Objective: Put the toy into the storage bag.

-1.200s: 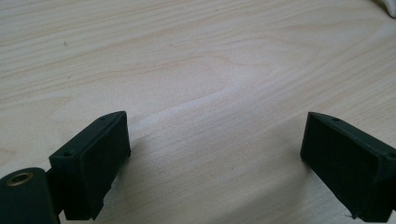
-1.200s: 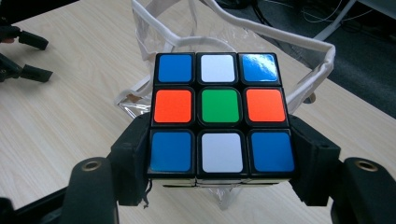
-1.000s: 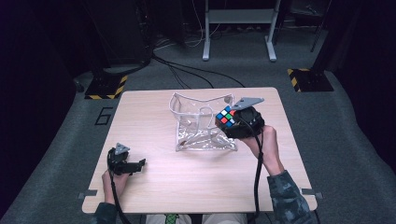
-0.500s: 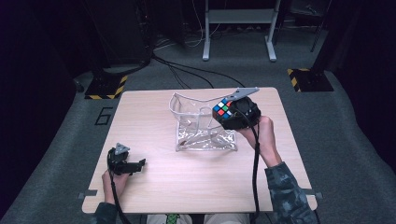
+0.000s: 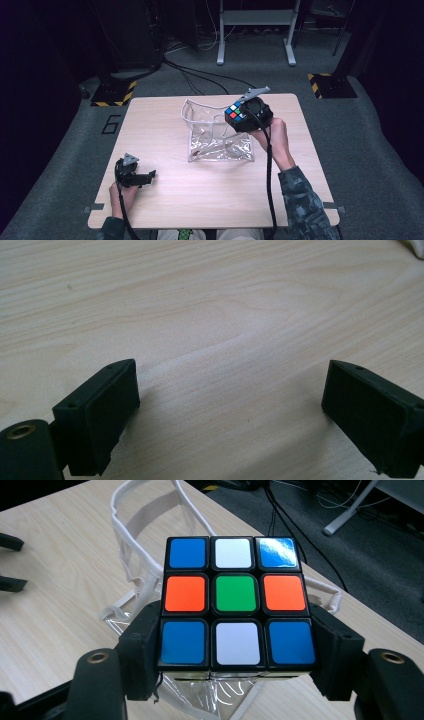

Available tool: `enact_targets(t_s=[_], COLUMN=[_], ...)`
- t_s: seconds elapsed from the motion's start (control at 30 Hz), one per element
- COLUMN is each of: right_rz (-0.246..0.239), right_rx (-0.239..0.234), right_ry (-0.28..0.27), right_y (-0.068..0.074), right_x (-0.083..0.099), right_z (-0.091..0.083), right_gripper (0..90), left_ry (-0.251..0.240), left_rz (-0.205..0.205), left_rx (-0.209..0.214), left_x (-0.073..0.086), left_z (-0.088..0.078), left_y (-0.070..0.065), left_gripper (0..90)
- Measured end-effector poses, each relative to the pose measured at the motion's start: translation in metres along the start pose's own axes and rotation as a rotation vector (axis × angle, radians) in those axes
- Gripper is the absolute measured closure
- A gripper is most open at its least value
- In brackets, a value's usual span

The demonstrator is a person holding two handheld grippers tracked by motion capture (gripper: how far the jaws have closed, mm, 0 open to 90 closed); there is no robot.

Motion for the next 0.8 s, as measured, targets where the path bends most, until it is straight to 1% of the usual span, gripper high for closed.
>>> enact_targets(t_s=[0.07, 0.17, 0.2, 0.23, 0.27, 0.33, 0.37, 0.4, 0.47, 0.57, 0.6, 0.63, 0.67, 0.73, 0.8], right_rz=[-0.007, 0.012, 0.012, 0.013, 0.005, 0.015, 0.009, 0.017, 0.011, 0.011, 0.015, 0.009, -0.014, -0.015, -0.02], right_rx=[-0.005, -0.001, -0.001, -0.005, -0.01, -0.01, -0.013, -0.013, -0.014, -0.01, -0.003, 0.004, 0.009, 0.028, 0.029], right_ry=[0.0, 0.018, 0.018, 0.017, 0.017, 0.026, 0.025, 0.03, 0.028, 0.043, 0.04, 0.048, 0.058, 0.074, 0.082], right_y=[-0.004, -0.006, -0.006, -0.009, -0.01, -0.01, -0.01, -0.009, -0.009, -0.008, -0.008, -0.008, -0.009, -0.009, -0.011], right_x=[0.001, 0.004, 0.004, 0.006, 0.007, 0.008, 0.008, 0.008, 0.008, 0.008, 0.008, 0.008, 0.009, 0.011, 0.013], right_z=[0.005, 0.011, 0.011, 0.016, 0.019, 0.023, 0.025, 0.027, 0.032, 0.037, 0.04, 0.041, 0.043, 0.046, 0.049], right_gripper=[33.5, 33.5, 33.5, 33.5, 33.5, 33.5, 33.5, 33.4, 33.5, 33.5, 33.5, 33.5, 33.5, 33.5, 33.4], left_ry=[0.0, 0.0, 0.0, 0.0, 0.0, 0.003, 0.003, 0.003, 0.004, 0.004, 0.003, 0.003, 0.003, 0.004, 0.003], left_rz=[0.0, 0.0, 0.0, -0.001, 0.0, 0.0, 0.0, 0.0, -0.001, -0.001, 0.0, 0.0, 0.0, -0.001, 0.0], left_rx=[0.0, 0.0, 0.0, 0.0, 0.0, 0.003, 0.002, 0.003, 0.003, 0.003, 0.003, 0.003, 0.002, 0.002, 0.003], left_x=[0.0, 0.0, 0.0, 0.0, 0.0, 0.0, 0.0, 0.0, 0.0, 0.0, 0.0, 0.0, 0.0, 0.0, 0.0], left_z=[0.0, 0.0, 0.0, 0.0, 0.0, 0.0, 0.0, 0.0, 0.0, 0.0, 0.0, 0.0, 0.0, 0.0, 0.0], left_y=[0.0, 0.0, 0.0, 0.0, 0.0, 0.0, 0.0, 0.0, 0.0, 0.0, 0.0, 0.0, 0.0, 0.0, 0.0], left_gripper=[7.9, 7.9, 7.9, 7.9, 7.9, 7.9, 7.9, 7.9, 7.9, 7.9, 7.9, 7.9, 7.9, 7.9, 7.9])
Point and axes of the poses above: each handheld gripper's, and its own axes: z roughly forward along the jaws, x roughly out of its underside, y roughly to its left, the point moved 5 cm from there along z, roughly forward along the jaws, and after that the axes turned 13 degrees about -y, right-handed, at the moved point
